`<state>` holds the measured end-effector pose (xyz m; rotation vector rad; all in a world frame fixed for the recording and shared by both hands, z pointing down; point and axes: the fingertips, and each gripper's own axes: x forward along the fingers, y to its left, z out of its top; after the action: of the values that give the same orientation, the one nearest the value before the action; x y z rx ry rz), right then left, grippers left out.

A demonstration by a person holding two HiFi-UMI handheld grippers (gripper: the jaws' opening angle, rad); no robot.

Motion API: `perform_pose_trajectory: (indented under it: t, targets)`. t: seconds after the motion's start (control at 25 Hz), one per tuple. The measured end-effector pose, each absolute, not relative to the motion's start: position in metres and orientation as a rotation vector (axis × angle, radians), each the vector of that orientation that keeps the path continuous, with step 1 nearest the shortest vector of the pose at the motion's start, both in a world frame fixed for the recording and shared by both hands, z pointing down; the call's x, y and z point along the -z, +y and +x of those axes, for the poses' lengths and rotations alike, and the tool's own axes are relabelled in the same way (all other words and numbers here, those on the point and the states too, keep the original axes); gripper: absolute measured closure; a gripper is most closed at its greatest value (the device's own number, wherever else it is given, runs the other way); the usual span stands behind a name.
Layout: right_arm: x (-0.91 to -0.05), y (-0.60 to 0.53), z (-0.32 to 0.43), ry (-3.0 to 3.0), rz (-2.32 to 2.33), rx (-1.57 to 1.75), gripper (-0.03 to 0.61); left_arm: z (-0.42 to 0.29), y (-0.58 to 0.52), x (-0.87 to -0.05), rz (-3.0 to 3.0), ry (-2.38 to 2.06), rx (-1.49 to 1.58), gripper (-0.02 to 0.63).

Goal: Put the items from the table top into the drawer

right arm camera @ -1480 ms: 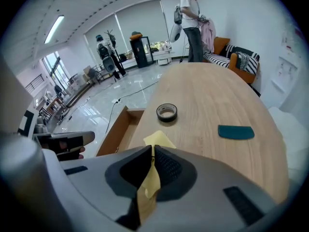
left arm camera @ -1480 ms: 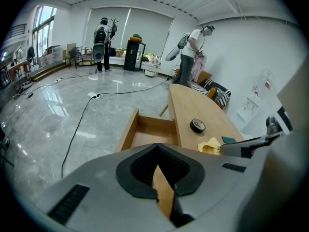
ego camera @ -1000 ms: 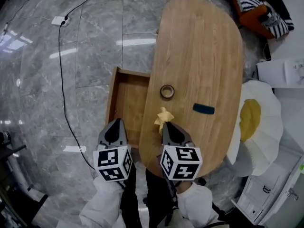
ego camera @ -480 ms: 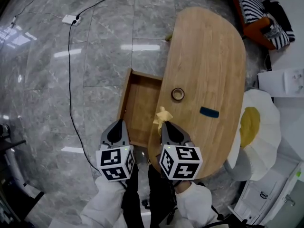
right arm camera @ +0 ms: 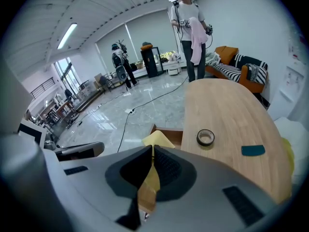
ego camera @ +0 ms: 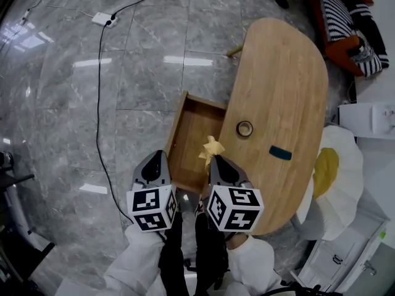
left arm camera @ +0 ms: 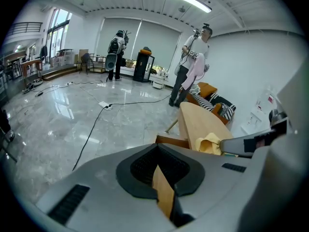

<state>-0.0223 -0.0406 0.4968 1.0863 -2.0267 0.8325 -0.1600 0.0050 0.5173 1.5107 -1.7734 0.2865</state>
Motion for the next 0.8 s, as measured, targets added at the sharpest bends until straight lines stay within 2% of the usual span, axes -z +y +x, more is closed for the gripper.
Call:
perform_pose_trajectory:
  t: [0.8]
  targets:
    - [-0.486,-0.095,-0.064,-2.106,1.089,-0.854,0.506,-0.19,-0.042,-0.513,1.512,-1.769,-0.293,0.614]
